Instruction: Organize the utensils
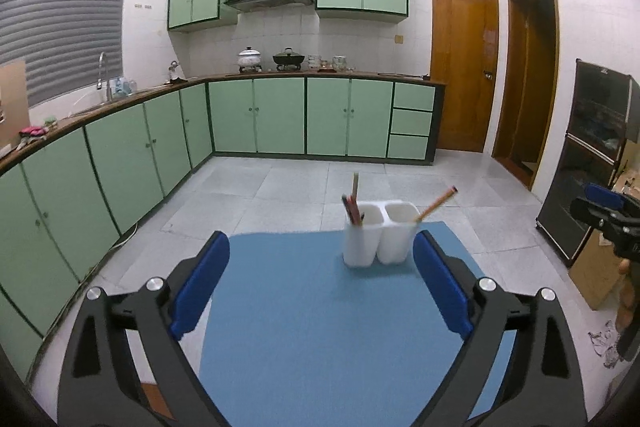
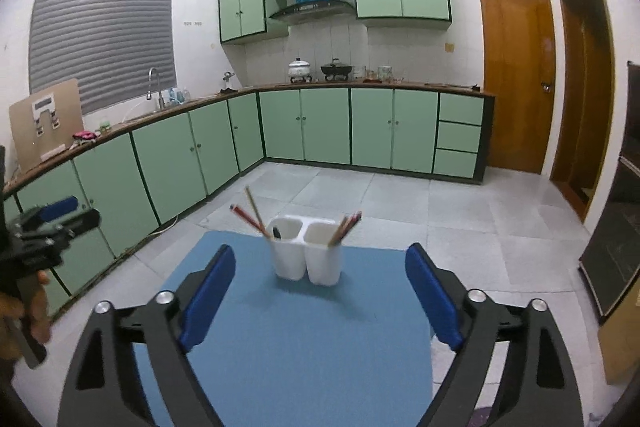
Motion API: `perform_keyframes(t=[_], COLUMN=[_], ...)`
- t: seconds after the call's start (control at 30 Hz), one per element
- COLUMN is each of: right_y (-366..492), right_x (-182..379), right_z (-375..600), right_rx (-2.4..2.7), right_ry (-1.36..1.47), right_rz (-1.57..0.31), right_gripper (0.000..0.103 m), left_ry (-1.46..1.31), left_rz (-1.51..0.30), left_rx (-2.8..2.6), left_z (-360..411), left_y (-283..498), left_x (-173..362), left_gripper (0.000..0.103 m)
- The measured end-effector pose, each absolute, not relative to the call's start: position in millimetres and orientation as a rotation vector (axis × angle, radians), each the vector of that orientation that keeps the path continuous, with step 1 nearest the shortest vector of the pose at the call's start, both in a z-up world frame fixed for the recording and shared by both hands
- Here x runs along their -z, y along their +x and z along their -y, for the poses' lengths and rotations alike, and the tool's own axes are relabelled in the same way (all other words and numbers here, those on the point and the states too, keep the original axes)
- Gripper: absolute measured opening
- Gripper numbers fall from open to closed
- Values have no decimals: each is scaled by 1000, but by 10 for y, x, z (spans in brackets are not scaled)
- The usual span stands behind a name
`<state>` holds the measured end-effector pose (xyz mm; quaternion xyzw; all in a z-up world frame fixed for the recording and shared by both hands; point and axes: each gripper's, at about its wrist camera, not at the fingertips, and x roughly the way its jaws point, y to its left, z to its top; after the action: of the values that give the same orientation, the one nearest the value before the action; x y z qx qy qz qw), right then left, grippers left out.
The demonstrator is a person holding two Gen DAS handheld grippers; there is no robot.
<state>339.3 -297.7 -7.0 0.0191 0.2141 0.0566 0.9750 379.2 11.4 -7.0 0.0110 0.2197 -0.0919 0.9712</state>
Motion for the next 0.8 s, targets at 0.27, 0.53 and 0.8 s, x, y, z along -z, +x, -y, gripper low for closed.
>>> perform_keyframes(t=[0.27, 0.53, 0.8], right_y=[2455, 1845, 1369], right_x=[213, 185, 284], right_z=[2858, 2682, 2410], right_rx=[-115, -125, -120], right_ry=[75, 56, -21], right_rz=[-402, -378, -360], right_gripper=[94, 95, 97], left_ry=[-2, -41, -45], left_rz=[-421, -436, -436], left_rx=[150, 105, 81], left_z=[-153, -131, -39], left_y=[2785, 2088, 1554], left_x=[198, 240, 191], left_gripper=[95, 95, 95])
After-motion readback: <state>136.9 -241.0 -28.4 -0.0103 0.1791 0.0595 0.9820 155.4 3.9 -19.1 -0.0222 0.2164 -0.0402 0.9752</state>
